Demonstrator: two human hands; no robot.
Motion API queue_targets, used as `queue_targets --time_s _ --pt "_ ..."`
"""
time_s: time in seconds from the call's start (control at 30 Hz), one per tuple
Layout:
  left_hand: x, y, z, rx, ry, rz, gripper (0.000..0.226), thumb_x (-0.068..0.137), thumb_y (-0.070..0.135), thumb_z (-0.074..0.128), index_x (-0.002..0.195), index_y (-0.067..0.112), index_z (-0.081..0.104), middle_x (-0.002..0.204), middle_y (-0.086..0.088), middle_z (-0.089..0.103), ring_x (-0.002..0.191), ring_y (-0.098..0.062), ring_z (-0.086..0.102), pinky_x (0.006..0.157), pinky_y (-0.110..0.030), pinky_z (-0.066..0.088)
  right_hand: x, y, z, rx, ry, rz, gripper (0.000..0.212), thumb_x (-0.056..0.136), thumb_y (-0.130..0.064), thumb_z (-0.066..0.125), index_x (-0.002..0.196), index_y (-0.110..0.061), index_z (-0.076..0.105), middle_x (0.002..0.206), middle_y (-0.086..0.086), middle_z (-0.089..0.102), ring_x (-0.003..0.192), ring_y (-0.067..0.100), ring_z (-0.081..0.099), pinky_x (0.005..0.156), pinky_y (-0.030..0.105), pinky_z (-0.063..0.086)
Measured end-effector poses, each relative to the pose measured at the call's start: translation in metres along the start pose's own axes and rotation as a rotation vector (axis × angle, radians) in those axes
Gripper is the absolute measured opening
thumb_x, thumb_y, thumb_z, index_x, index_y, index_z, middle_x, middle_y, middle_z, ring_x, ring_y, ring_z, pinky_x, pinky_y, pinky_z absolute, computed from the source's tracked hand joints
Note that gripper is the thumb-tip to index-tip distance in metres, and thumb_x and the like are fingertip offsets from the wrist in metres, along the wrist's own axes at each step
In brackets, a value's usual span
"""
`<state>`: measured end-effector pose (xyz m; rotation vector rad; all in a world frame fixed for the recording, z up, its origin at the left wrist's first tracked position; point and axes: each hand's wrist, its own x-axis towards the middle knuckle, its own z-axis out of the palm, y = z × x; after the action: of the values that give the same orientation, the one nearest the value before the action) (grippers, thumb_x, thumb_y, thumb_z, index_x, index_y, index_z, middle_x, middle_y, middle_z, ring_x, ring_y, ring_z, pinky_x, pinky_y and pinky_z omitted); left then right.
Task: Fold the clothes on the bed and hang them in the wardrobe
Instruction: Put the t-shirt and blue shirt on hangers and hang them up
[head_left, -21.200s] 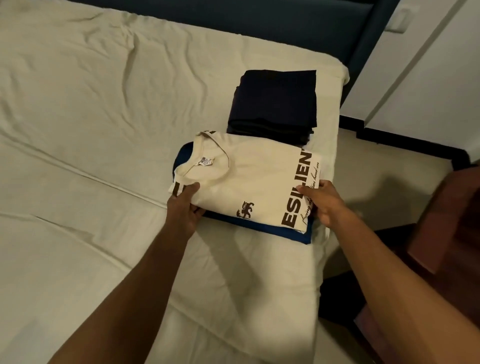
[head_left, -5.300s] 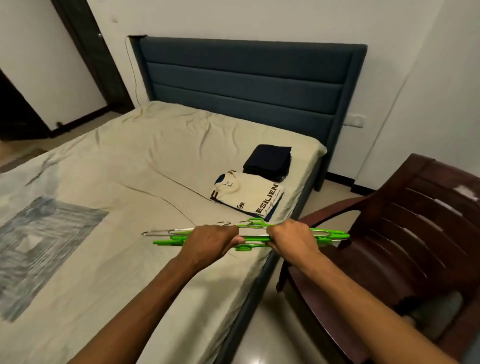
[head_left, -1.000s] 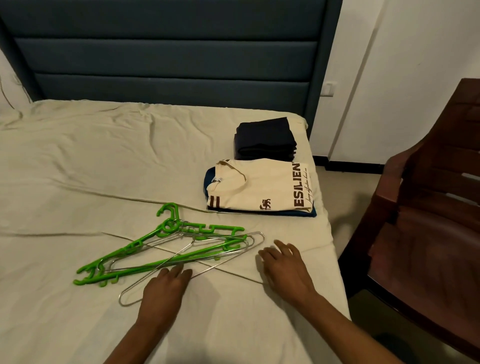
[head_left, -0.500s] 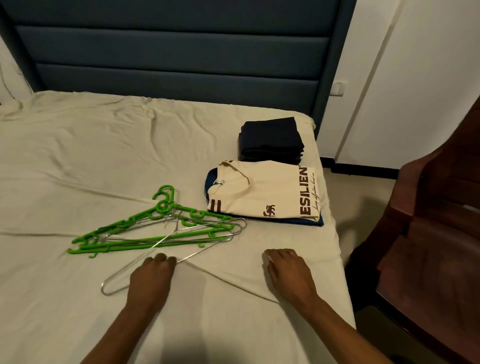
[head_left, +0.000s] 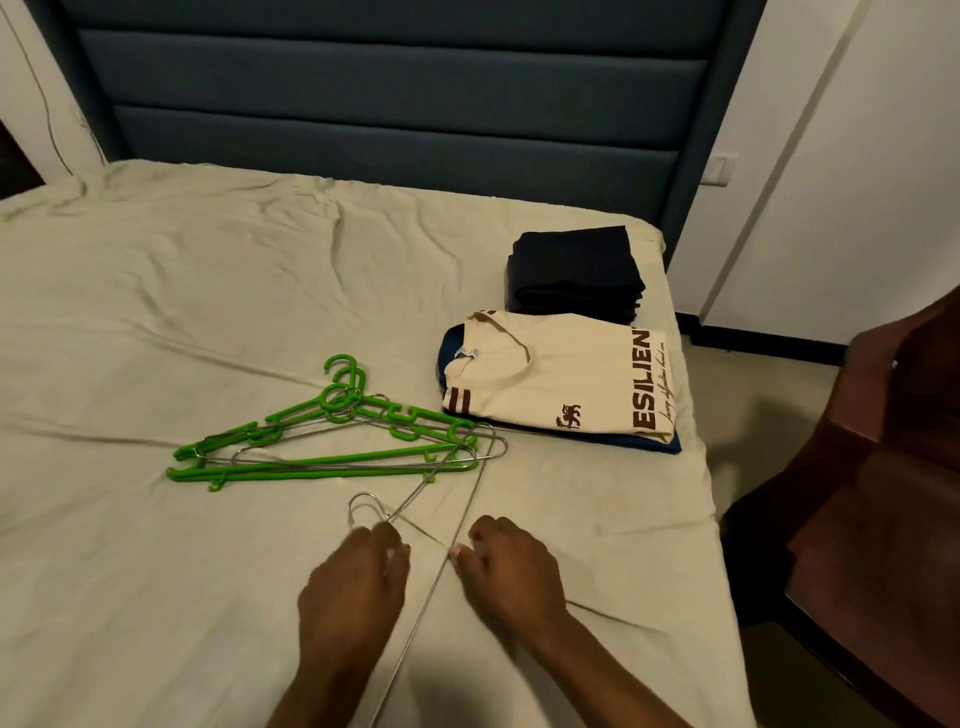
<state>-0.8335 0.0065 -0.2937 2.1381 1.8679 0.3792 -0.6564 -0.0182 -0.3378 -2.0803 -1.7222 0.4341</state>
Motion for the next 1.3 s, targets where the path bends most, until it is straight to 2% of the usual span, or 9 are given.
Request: queue_targets --time_s 0.07,0.17,0.3,0.4,0.57,0.7,0.9,1.07,1.3 --pt "0.013 -0.013 -0.003 -0.115 0.161 -0.059 0.039 0.095 0.046 0.056 0.128 0.027 0.053 0.117 -0.002 0.057 0.109 -0.027 0.058 0.080 -0.041 0.050 0.000 -0.006 0.002 -0.008 -0.011 0.026 0.038 0.092 -0.056 0.045 0.111 -0.023 0.053 0.106 -0.003 0.063 0.097 0.023 0.060 0.070 0.033 0.040" --pt "0.046 -0.029 0.013 -0.188 0.033 -0.208 0.067 0.093 0.050 0.060 0.145 0.012 0.041 0.132 -0.016 0.053 0.121 -0.037 0.051 0.091 -0.046 0.045 0.004 -0.011 0.002 -0.058 -0.043 0.045 0.036 0.093 -0.051 0.051 0.111 -0.020 0.048 0.107 0.000 0.064 0.098 0.025 0.061 0.069 0.034 0.039" --pt "0.081 -0.021 0.026 -0.396 -0.102 -0.229 0.030 0.094 0.049 0.060 0.100 0.021 0.068 0.092 -0.001 0.073 0.096 -0.027 0.066 0.078 -0.033 0.046 0.006 -0.008 -0.002 -0.033 -0.104 0.032 0.030 0.093 -0.044 0.051 0.113 -0.022 0.049 0.110 -0.001 0.064 0.101 0.025 0.061 0.075 0.035 0.043" --pt "0.083 -0.016 0.020 -0.618 -0.155 -0.154 0.037 0.099 0.035 0.059 0.066 0.021 0.068 0.051 0.012 0.059 0.055 -0.014 0.056 0.059 -0.028 0.040 0.011 0.005 -0.014 0.004 -0.092 0.060 0.018 0.091 -0.034 0.045 0.102 -0.024 0.055 0.101 -0.002 0.067 0.095 0.025 0.062 0.074 0.035 0.049" --pt "0.070 -0.022 -0.017 -0.813 -0.184 -0.026 0.036 0.099 0.039 0.051 0.067 0.026 0.061 0.046 0.008 0.044 0.040 -0.009 0.036 0.047 -0.019 0.027 0.050 0.027 -0.041 -0.044 0.180 0.074 0.012 0.095 -0.028 0.049 0.097 -0.023 0.059 0.095 -0.002 0.065 0.090 0.024 0.061 0.070 0.036 0.049" --pt "0.070 -0.028 -0.046 -0.979 -0.231 -0.073 0.036 0.107 0.018 0.042 0.079 0.005 0.059 0.047 0.005 0.032 0.039 -0.007 0.025 0.040 -0.015 0.020 0.094 0.021 -0.052 -0.099 0.261 -0.024 0.022 0.092 -0.020 0.055 0.112 -0.016 0.063 0.107 0.004 0.063 0.099 0.027 0.057 0.071 0.038 0.050" --pt "0.076 -0.048 -0.026 -0.295 -0.428 -0.009 0.045 0.105 0.021 0.044 0.068 0.024 0.070 0.053 0.006 0.055 0.048 -0.005 0.050 0.051 -0.014 0.036 0.141 0.015 -0.040 -0.245 0.231 -0.105 0.026 0.086 -0.014 0.060 0.110 -0.008 0.065 0.103 0.012 0.064 0.093 0.035 0.057 0.066 0.039 0.046" --pt "0.073 -0.038 -0.013 -0.821 -0.733 -0.123 0.040 0.109 0.019 0.037 0.080 0.001 0.059 0.049 0.001 0.030 0.042 -0.010 0.023 0.041 -0.018 0.019 0.141 0.028 -0.030 -0.214 0.262 -0.121 0.027 0.082 -0.008 0.059 0.107 -0.009 0.067 0.104 0.012 0.065 0.089 0.035 0.059 0.066 0.041 0.050" --pt "0.088 -0.051 -0.030 -1.037 -0.490 -0.101 0.039 0.100 0.035 0.049 0.077 0.004 0.055 0.051 0.002 0.023 0.044 -0.008 0.015 0.043 -0.015 0.014 0.146 0.049 -0.062 -0.213 0.286 -0.099 0.029 0.094 -0.018 0.060 0.122 -0.013 0.063 0.121 0.009 0.063 0.107 0.034 0.056 0.082 0.043 0.047"
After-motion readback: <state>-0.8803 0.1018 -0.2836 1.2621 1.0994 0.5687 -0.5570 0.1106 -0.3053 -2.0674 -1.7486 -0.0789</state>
